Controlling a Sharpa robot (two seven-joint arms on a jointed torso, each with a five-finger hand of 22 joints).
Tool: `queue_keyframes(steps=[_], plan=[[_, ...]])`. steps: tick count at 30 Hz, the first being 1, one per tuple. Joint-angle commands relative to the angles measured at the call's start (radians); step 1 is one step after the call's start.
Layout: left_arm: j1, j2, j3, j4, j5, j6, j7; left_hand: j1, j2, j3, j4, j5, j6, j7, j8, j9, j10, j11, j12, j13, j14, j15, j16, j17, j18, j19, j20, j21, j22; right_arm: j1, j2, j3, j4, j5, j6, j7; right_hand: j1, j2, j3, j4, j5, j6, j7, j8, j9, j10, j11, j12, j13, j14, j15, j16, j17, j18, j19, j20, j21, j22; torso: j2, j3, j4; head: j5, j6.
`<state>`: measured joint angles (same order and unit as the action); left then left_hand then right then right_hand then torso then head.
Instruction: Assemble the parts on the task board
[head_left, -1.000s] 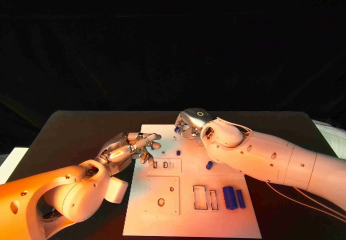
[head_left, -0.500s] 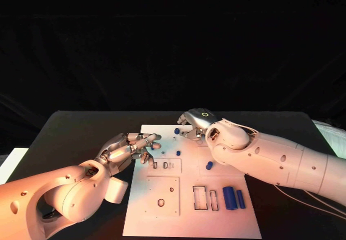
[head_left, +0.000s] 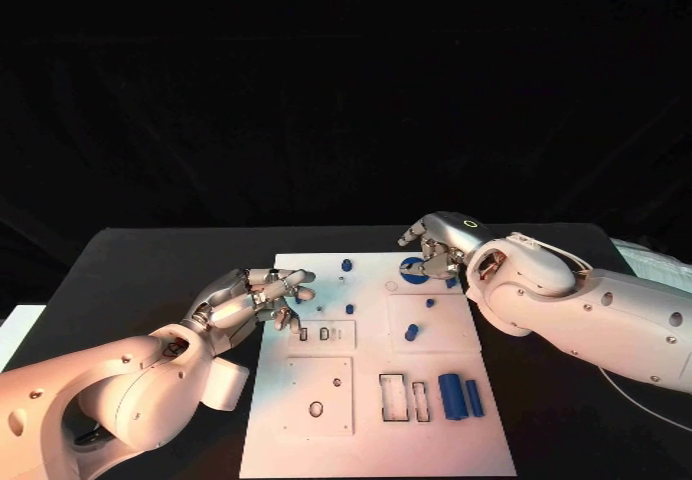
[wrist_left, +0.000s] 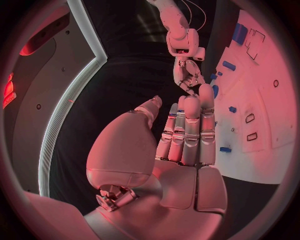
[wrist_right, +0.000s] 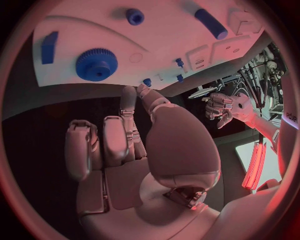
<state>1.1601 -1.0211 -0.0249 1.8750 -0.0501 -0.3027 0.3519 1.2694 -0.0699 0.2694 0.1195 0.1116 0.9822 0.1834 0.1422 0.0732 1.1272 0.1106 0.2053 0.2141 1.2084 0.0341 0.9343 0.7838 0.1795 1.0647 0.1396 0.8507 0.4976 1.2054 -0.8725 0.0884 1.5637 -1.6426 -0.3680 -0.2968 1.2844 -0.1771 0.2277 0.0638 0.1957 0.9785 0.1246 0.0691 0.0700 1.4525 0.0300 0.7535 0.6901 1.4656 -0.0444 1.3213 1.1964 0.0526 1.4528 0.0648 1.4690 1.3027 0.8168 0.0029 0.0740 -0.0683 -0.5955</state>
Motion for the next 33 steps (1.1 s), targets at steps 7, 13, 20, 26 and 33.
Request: queue_keyframes(steps=[7,13,20,26,33], plan=[[0.001,0.000,0.001,-0.003,-0.004,0.024,0.005,-0.001,0.001,0.000,-0.005,-0.003,-0.005,0.002,-0.005,-0.002,-0.007,0.000,-0.004,0.001,-0.006,0.001,-0.006,-0.001,0.002,-0.009,-0.001,-0.004,0.001,0.000,-0.020,0.003,-0.033,0.118,0.116,-0.069,0.049,0.041,-0.140,0.104,0.013,-0.029,0.020,0.009,0.003,-0.053,0.023,0.421,0.476,0.067,0.023,0.119,0.162,-0.022,0.034,0.024,0.045,0.133,-0.001,-0.0011,-0.0003,-0.007,-0.002],[0.001,0.000,0.001,-0.004,-0.004,0.024,0.005,0.001,0.002,0.001,-0.006,-0.003,-0.005,0.002,-0.005,-0.001,-0.007,0.000,-0.003,0.002,-0.007,0.001,-0.008,-0.002,0.003,-0.010,-0.001,-0.004,0.001,0.000,-0.003,0.003,-0.060,0.124,0.120,-0.076,0.064,0.052,-0.146,0.116,0.027,-0.027,0.021,0.011,0.003,-0.050,0.025,0.449,0.513,0.069,0.026,0.131,0.179,-0.024,0.037,0.026,0.049,0.141,0.000,-0.0006,-0.0006,-0.014,0.000],[0.001,0.000,0.001,-0.005,-0.004,0.027,0.004,0.001,0.002,0.001,-0.006,-0.003,-0.005,0.002,-0.005,-0.001,-0.007,0.000,-0.003,0.002,-0.007,0.001,-0.008,-0.002,0.003,-0.010,-0.001,-0.004,0.001,-0.001,0.020,0.003,-0.086,0.129,0.126,-0.080,0.071,0.059,-0.147,0.120,0.041,-0.021,0.020,0.015,0.004,-0.041,0.025,0.475,0.543,0.071,0.026,0.138,0.190,-0.025,0.041,0.027,0.053,0.149,0.001,-0.0004,0.0019,-0.009,-0.004],[0.001,-0.001,0.001,-0.005,-0.004,0.028,0.003,0.001,0.002,0.001,-0.006,-0.003,-0.005,0.002,-0.005,-0.001,-0.007,0.000,-0.003,0.002,-0.007,0.001,-0.008,-0.002,0.003,-0.010,-0.001,-0.004,0.001,-0.001,0.026,0.003,-0.096,0.129,0.134,-0.085,0.073,0.063,-0.148,0.121,0.043,-0.018,0.020,0.017,0.005,-0.039,0.025,0.480,0.551,0.071,0.026,0.142,0.196,-0.026,0.044,0.027,0.054,0.153,0.000,-0.0009,-0.0017,-0.006,-0.009],[0.001,-0.001,0.001,-0.006,-0.004,0.030,0.002,0.001,0.002,0.001,-0.006,-0.003,-0.005,0.002,-0.005,-0.001,-0.007,0.000,-0.003,0.002,-0.007,0.001,-0.008,-0.002,0.003,-0.010,-0.001,-0.004,0.001,-0.001,0.029,0.003,-0.100,0.135,0.144,-0.085,0.077,0.068,-0.148,0.122,0.044,-0.007,0.018,0.024,0.006,-0.036,0.024,0.491,0.564,0.072,0.026,0.145,0.202,-0.027,0.047,0.027,0.057,0.159,0.000,-0.0003,-0.0023,-0.007,-0.011]])
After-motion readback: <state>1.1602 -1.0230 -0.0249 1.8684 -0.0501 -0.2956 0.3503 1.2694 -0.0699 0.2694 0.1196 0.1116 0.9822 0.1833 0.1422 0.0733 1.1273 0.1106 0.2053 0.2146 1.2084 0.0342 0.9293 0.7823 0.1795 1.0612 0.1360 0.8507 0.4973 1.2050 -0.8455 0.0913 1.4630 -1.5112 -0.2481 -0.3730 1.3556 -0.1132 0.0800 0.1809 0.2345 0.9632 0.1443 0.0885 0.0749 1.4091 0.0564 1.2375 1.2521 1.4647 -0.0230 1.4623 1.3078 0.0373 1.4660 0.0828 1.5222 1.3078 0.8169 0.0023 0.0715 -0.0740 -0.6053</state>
